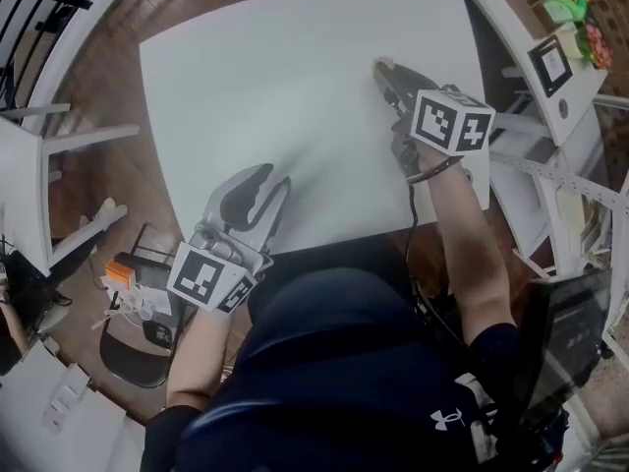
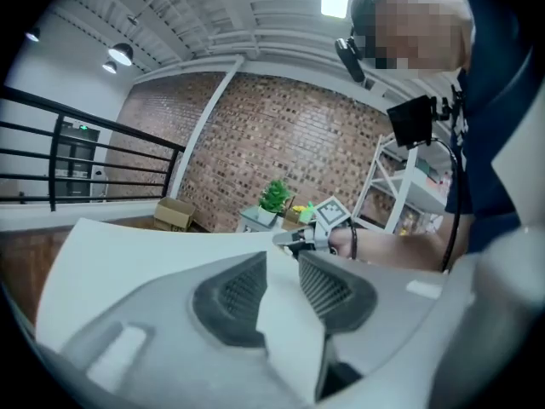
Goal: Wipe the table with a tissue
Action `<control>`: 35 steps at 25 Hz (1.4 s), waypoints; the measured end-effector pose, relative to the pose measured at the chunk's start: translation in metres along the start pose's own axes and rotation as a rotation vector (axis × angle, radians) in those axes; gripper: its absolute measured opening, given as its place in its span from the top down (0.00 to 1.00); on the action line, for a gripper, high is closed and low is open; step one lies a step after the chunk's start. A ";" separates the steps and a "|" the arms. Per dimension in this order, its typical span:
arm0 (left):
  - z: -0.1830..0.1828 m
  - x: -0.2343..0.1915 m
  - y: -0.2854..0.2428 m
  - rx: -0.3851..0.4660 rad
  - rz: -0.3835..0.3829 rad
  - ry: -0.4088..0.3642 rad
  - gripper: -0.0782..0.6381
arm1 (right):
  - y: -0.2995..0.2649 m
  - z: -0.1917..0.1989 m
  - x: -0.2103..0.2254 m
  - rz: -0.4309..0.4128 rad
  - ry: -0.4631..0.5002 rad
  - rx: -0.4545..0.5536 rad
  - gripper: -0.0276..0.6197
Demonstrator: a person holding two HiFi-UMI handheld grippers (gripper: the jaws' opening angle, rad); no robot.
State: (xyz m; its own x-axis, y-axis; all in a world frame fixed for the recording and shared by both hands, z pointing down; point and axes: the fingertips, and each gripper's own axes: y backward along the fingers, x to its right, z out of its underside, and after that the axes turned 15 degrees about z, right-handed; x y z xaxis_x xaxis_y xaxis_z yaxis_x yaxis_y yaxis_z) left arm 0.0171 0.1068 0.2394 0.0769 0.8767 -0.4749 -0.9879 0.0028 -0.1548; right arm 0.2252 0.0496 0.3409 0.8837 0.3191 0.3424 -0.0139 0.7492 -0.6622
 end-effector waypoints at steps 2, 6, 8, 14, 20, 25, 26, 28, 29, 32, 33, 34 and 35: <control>-0.002 0.013 -0.016 0.006 -0.012 -0.001 0.73 | 0.019 -0.005 0.001 -0.044 -0.004 0.015 0.91; -0.001 0.040 -0.044 0.024 -0.047 0.005 0.73 | 0.055 -0.001 -0.014 -0.205 -0.042 0.016 0.91; -0.004 0.053 -0.052 0.042 -0.070 -0.003 0.73 | 0.071 0.002 -0.028 -0.303 -0.037 0.016 0.91; -0.023 0.086 -0.040 0.130 -0.083 0.007 0.73 | 0.137 0.004 -0.075 -0.462 -0.025 0.088 0.91; -0.032 0.108 0.032 0.249 -0.104 -0.042 0.73 | 0.215 0.021 -0.129 -0.503 0.067 0.219 0.91; -0.012 0.145 0.095 0.272 -0.056 -0.075 0.73 | 0.279 0.057 -0.159 -0.444 0.094 0.328 0.91; -0.007 0.150 0.106 0.274 -0.047 -0.069 0.73 | 0.290 0.064 -0.166 -0.438 0.084 0.340 0.91; 0.003 0.158 0.121 0.266 -0.026 -0.058 0.73 | 0.306 0.077 -0.177 -0.422 0.078 0.364 0.91; 0.007 0.163 0.126 0.259 -0.014 -0.055 0.73 | 0.312 0.084 -0.181 -0.408 0.082 0.372 0.91; 0.013 0.182 0.135 0.242 0.021 -0.061 0.73 | 0.325 0.100 -0.186 -0.358 0.110 0.383 0.91; 0.013 0.188 0.135 0.236 0.029 -0.070 0.73 | 0.328 0.103 -0.187 -0.343 0.124 0.390 0.91; 0.012 0.194 0.135 0.230 0.034 -0.082 0.73 | 0.332 0.104 -0.187 -0.334 0.137 0.398 0.91; 0.010 0.199 0.134 0.227 0.035 -0.092 0.73 | 0.336 0.104 -0.187 -0.330 0.149 0.409 0.91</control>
State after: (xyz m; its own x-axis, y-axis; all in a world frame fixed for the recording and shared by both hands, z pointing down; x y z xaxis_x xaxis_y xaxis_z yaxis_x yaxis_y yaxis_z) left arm -0.1016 0.2865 0.1333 0.0394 0.9183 -0.3940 -0.9954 0.0703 0.0644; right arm 0.0068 0.3019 0.1242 0.9282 -0.0351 0.3704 0.1214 0.9696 -0.2122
